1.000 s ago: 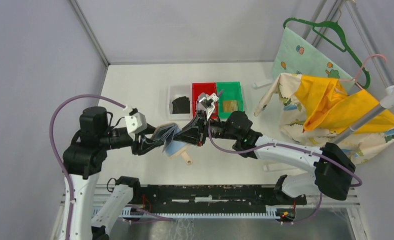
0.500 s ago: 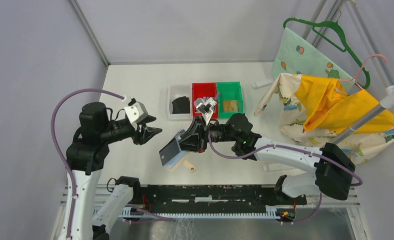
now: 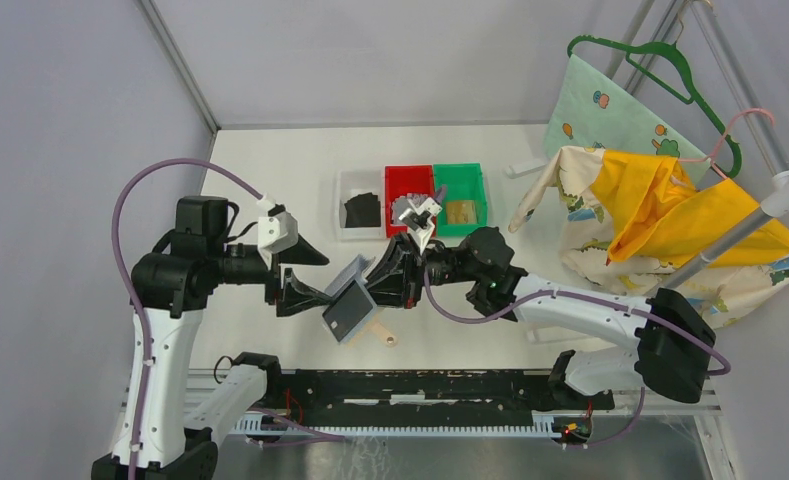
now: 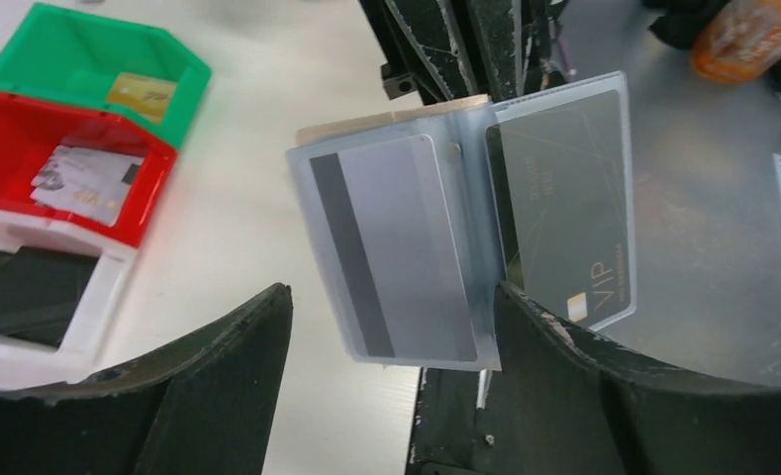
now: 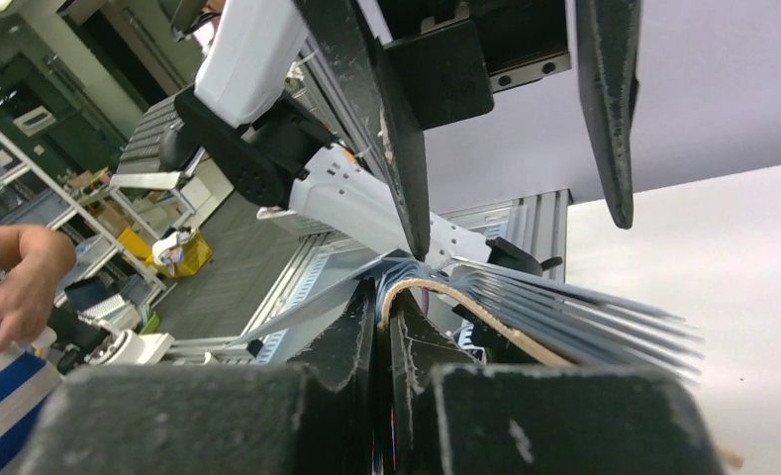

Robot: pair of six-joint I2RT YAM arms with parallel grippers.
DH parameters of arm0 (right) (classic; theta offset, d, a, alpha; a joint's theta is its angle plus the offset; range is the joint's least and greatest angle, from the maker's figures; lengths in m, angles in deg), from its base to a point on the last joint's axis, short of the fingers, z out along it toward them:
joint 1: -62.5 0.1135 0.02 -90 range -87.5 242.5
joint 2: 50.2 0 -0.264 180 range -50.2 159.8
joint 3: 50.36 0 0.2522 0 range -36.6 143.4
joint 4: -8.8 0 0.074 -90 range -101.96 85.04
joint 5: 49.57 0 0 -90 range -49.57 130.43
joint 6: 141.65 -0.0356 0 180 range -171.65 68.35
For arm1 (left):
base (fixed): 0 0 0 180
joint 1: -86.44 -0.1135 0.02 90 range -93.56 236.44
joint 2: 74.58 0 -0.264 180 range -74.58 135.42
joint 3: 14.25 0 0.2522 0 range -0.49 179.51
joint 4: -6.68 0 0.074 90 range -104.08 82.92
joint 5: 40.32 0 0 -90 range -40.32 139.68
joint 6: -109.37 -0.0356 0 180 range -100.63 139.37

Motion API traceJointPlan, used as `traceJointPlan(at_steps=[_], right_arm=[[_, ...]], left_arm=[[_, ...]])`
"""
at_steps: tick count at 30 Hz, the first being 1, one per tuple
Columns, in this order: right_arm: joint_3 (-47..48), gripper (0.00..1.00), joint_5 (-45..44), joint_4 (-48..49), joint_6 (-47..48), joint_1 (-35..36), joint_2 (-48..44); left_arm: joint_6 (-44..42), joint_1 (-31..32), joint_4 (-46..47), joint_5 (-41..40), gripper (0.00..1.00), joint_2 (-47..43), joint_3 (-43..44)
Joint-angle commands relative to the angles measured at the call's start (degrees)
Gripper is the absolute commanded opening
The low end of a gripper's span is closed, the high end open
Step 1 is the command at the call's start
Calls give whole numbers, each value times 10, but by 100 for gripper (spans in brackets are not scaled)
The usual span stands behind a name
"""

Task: Take the credit cards out of the card holder
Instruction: Remove the credit card from the card holder.

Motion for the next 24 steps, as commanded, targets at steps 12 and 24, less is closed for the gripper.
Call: traceJointPlan(at_steps=[12, 24], right_arm=[[154, 0, 122, -285, 252, 1, -22], [381, 0, 67, -701, 511, 33, 75]], left_arm=[[-97, 1, -107, 134, 91, 16, 73], [-220, 3, -87, 32, 98, -13, 52]])
